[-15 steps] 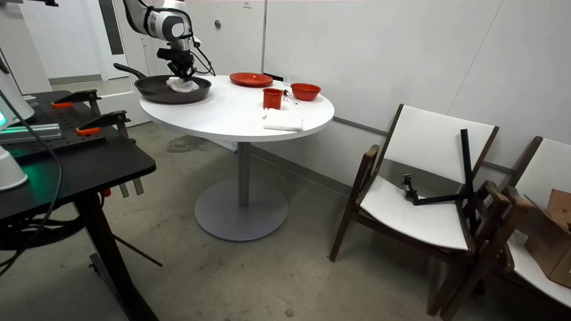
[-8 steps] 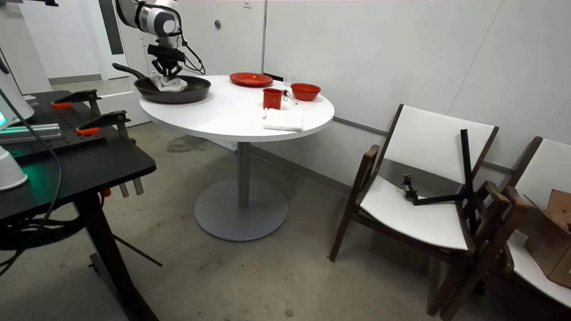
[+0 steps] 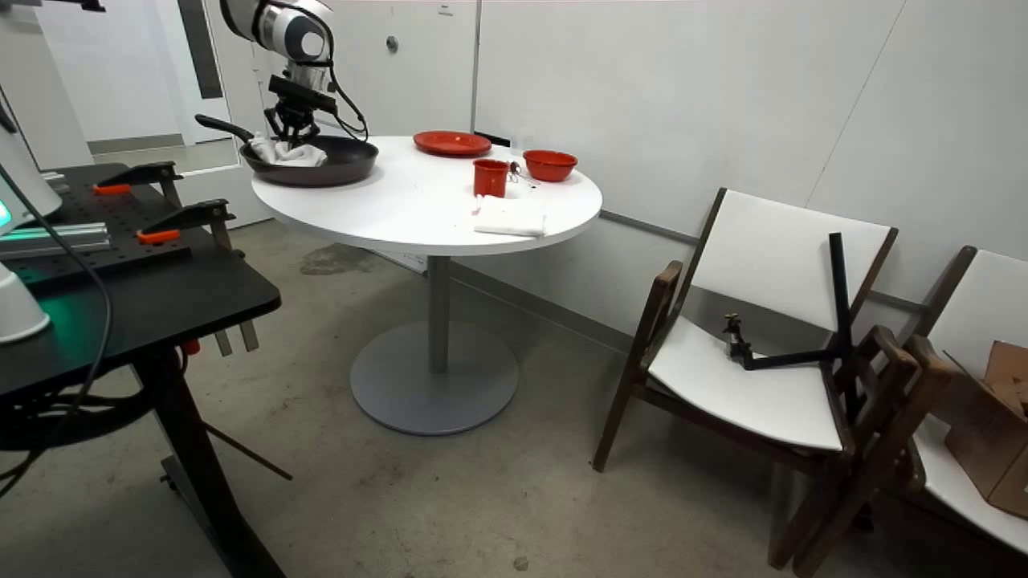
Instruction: Pick a cloth and wipe the pan
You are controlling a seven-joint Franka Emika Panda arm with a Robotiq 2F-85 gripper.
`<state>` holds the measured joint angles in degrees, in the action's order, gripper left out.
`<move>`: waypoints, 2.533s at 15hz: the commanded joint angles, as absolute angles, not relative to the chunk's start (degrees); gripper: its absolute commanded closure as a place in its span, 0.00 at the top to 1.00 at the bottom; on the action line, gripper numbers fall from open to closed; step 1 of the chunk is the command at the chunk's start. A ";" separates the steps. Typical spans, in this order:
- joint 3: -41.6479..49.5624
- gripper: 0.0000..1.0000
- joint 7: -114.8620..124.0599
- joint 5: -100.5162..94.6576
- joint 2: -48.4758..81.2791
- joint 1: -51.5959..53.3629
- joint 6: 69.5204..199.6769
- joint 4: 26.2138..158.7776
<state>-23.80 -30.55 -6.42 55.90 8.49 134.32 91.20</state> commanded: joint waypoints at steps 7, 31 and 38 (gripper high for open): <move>-17.52 0.02 -23.72 -3.22 54.75 8.87 127.40 92.31; -13.47 0.02 -16.40 -7.22 49.25 14.74 147.09 103.70; -12.24 0.02 -15.14 -10.31 49.13 16.92 150.15 101.37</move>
